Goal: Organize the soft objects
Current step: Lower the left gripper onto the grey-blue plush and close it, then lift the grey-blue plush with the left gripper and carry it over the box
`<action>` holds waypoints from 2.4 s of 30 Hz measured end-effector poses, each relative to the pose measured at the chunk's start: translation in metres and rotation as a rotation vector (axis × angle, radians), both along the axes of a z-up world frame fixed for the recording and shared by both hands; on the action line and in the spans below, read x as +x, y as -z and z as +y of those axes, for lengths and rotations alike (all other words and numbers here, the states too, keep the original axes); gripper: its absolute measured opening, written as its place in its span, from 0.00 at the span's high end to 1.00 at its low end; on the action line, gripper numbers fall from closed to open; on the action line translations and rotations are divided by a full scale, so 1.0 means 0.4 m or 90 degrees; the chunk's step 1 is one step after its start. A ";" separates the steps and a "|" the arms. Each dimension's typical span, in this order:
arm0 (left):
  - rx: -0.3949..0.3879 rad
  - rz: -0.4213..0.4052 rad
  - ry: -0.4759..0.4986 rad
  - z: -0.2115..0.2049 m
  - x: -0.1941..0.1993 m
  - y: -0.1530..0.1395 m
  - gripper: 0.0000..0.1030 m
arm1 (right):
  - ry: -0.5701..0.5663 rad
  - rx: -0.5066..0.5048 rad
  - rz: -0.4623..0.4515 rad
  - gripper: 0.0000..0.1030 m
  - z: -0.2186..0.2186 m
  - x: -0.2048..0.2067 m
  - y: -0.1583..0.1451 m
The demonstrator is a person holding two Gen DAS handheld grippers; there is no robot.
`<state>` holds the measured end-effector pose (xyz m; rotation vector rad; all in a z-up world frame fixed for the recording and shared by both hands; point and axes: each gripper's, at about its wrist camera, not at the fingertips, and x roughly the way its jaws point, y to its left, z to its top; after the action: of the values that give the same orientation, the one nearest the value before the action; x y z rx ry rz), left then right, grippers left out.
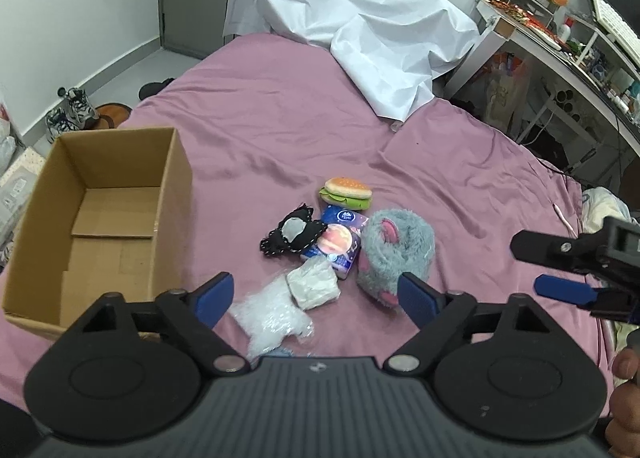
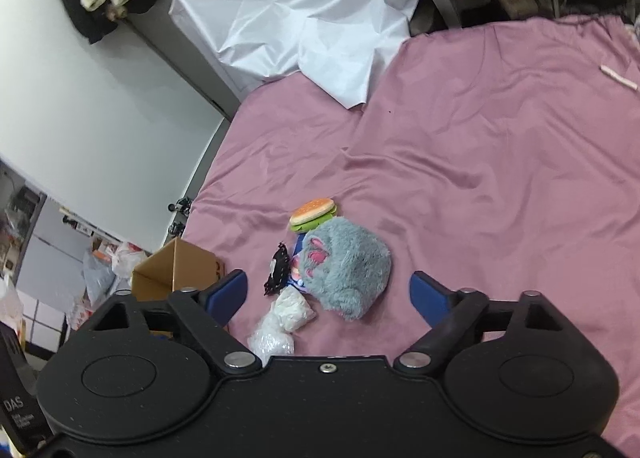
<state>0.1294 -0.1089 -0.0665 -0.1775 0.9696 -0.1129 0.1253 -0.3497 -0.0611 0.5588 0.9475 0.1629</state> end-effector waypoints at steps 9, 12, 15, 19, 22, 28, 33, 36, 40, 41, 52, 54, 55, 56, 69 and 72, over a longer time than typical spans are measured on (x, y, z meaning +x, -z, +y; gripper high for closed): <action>-0.054 0.021 -0.017 -0.030 0.086 0.047 0.41 | 0.027 0.044 0.073 0.51 -0.022 0.072 0.087; -0.078 0.038 -0.024 -0.038 0.118 0.068 0.56 | 0.033 0.055 0.086 0.54 -0.027 0.096 0.104; -0.097 0.054 -0.029 -0.046 0.145 0.089 0.62 | 0.031 0.069 0.096 0.54 -0.026 0.120 0.114; -0.116 0.075 -0.031 -0.062 0.172 0.117 0.63 | 0.023 0.072 0.106 0.54 -0.020 0.146 0.128; -0.125 0.088 -0.038 -0.070 0.189 0.139 0.64 | 0.029 0.075 0.123 0.55 -0.021 0.161 0.147; -0.141 0.125 -0.064 -0.080 0.215 0.192 0.71 | 0.038 0.075 0.164 0.57 -0.009 0.204 0.195; -0.161 0.142 -0.082 -0.089 0.228 0.229 0.72 | 0.039 0.071 0.188 0.60 -0.002 0.216 0.226; -0.169 0.144 -0.088 -0.101 0.236 0.240 0.72 | 0.046 0.078 0.188 0.67 -0.005 0.220 0.236; -0.192 0.148 -0.114 -0.104 0.245 0.251 0.73 | 0.067 0.090 0.193 0.73 -0.004 0.236 0.253; -0.193 0.148 -0.119 -0.104 0.247 0.251 0.74 | 0.069 0.084 0.190 0.74 -0.001 0.241 0.253; -0.180 0.114 -0.106 -0.104 0.231 0.200 0.78 | 0.059 0.072 0.143 0.79 0.004 0.224 0.219; -0.178 0.105 -0.104 -0.097 0.226 0.185 0.78 | 0.054 0.075 0.130 0.79 0.006 0.216 0.207; -0.177 0.099 -0.104 -0.093 0.223 0.176 0.78 | 0.051 0.077 0.123 0.79 0.007 0.213 0.201; -0.177 0.095 -0.103 -0.089 0.220 0.168 0.79 | 0.049 0.079 0.117 0.79 0.009 0.210 0.195; -0.158 0.029 -0.109 -0.039 0.161 0.057 0.81 | 0.009 0.114 0.015 0.81 0.053 0.153 0.113; -0.154 0.014 -0.105 -0.035 0.142 0.034 0.81 | 0.008 0.126 0.003 0.81 0.051 0.141 0.098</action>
<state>0.1863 -0.1230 -0.0800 -0.4804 0.9587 -0.0768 0.1818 -0.3293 -0.1004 0.7471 0.9373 0.2465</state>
